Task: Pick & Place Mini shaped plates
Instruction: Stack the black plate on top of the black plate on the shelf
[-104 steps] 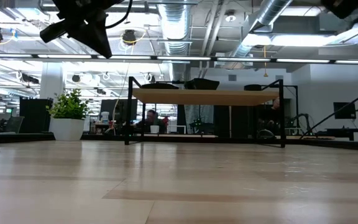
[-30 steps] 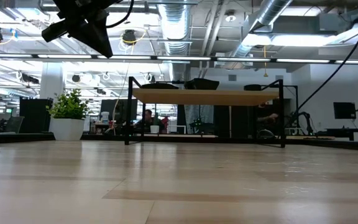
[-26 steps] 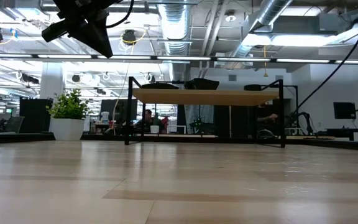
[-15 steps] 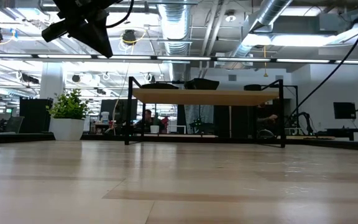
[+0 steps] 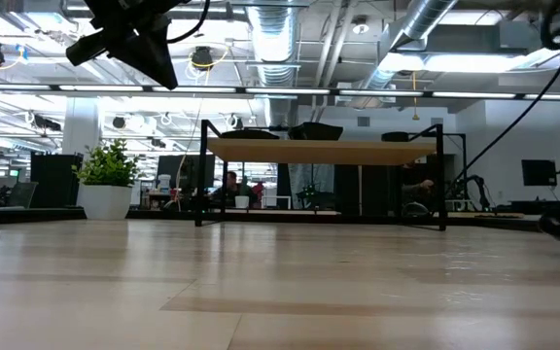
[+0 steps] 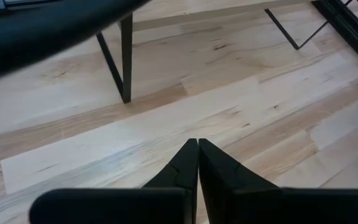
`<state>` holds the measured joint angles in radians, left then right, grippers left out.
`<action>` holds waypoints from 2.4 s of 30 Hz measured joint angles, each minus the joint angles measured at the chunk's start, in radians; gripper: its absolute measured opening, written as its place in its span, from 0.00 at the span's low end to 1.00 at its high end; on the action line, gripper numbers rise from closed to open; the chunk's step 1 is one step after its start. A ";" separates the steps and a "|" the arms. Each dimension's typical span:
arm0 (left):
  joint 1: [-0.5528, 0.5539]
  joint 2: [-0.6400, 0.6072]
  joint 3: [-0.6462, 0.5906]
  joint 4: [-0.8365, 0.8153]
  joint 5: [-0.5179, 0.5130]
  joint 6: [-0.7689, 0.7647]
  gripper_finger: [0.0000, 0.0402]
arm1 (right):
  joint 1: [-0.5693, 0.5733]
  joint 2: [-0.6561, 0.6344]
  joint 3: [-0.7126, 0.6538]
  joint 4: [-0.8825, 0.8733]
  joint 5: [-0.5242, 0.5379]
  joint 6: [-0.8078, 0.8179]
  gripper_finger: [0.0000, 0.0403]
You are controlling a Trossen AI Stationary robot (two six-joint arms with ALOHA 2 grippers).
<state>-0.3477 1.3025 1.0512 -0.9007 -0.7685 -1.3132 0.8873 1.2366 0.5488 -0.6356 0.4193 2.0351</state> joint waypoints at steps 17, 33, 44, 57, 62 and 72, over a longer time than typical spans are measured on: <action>-0.011 0.000 0.000 0.237 0.004 0.120 0.32 | -0.313 -0.072 0.159 0.114 0.164 -0.841 0.00; -0.013 0.050 0.001 0.591 -0.012 0.554 0.39 | -0.637 -0.059 0.374 0.332 0.235 -1.476 0.00; -0.010 0.136 0.000 0.745 -0.079 0.715 0.38 | -0.655 0.043 0.372 0.504 0.296 -1.587 0.00; 0.033 0.153 0.000 0.752 -0.107 0.715 0.41 | -0.675 0.162 0.462 0.628 0.349 -1.824 0.00; 0.051 0.153 0.000 0.752 -0.107 0.715 0.39 | -0.675 0.199 0.510 0.610 0.349 -1.880 0.00; 0.055 0.153 0.000 0.752 -0.107 0.715 0.34 | -0.675 0.205 0.523 0.554 0.373 -1.879 0.00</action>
<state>-0.2927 1.4551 1.0515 -0.1482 -0.8753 -0.5987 0.2119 1.4418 1.0714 -0.0818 0.7925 0.1558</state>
